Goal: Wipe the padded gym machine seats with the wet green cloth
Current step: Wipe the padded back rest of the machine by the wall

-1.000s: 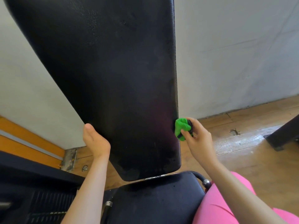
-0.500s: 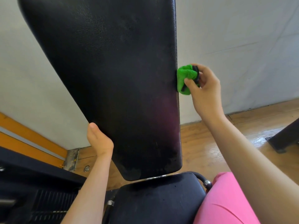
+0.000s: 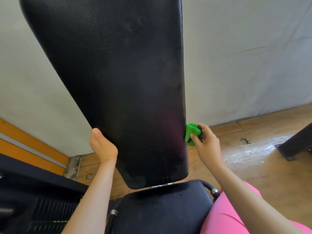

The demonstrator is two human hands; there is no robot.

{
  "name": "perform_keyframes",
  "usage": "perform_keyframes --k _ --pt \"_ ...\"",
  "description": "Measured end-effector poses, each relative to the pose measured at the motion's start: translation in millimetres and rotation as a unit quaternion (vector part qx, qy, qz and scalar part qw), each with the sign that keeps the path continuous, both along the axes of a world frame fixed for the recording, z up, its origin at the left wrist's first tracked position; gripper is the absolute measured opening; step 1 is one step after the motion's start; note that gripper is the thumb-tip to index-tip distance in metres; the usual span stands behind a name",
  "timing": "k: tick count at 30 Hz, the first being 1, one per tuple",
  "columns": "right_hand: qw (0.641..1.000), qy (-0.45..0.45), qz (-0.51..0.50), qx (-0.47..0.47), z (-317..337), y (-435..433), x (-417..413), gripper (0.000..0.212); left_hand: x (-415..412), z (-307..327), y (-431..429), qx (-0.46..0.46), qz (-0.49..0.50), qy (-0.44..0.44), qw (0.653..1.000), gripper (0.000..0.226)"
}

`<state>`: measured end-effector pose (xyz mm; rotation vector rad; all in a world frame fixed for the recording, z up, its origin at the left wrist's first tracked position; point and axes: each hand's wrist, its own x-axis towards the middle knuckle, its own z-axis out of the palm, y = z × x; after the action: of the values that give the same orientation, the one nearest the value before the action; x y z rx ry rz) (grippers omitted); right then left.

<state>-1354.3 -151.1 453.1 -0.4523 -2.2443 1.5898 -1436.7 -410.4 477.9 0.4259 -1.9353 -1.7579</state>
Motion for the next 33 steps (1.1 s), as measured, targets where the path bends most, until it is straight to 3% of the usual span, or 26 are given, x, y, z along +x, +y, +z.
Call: perform_keyframes --k 5,9,15,19,23,25,27,33 --pt "0.998 -0.039 -0.036 -0.034 -24.7 -9.3 15.1 0.024 0.0 1.1 1.4 -0.006 0.009 -0.012 1.0 0.034" --pt "0.994 0.024 -0.061 -0.086 -1.4 -21.1 11.3 0.023 -1.2 1.2 0.6 -0.013 0.012 -0.026 1.0 0.035" --pt "0.992 0.087 -0.058 -0.073 32.3 -28.4 0.4 0.023 -2.3 -1.2 -0.6 -0.031 0.029 -0.037 0.998 0.033" --pt "0.998 0.05 -0.044 -0.011 13.5 -29.1 8.9 0.023 -1.5 -0.4 0.3 -0.015 0.028 -0.031 0.999 0.033" --pt "0.994 -0.067 -0.048 0.075 -29.3 -28.5 25.5 0.027 -3.6 -2.5 -2.3 -0.036 0.028 -0.022 0.999 0.04" --pt "0.991 -0.101 -0.035 0.075 -40.0 -29.1 33.2 0.03 -2.7 -1.8 -2.8 -0.045 0.029 -0.021 0.998 0.05" --pt "0.992 -0.108 -0.03 0.055 -39.0 -30.6 35.8 0.029 -1.2 -0.7 -2.6 -0.052 0.032 -0.022 0.998 0.059" --pt "0.999 -0.032 -0.033 -0.014 4.4 -47.3 19.0 0.024 0.3 4.7 0.0 -0.07 0.047 -0.028 0.996 0.048"
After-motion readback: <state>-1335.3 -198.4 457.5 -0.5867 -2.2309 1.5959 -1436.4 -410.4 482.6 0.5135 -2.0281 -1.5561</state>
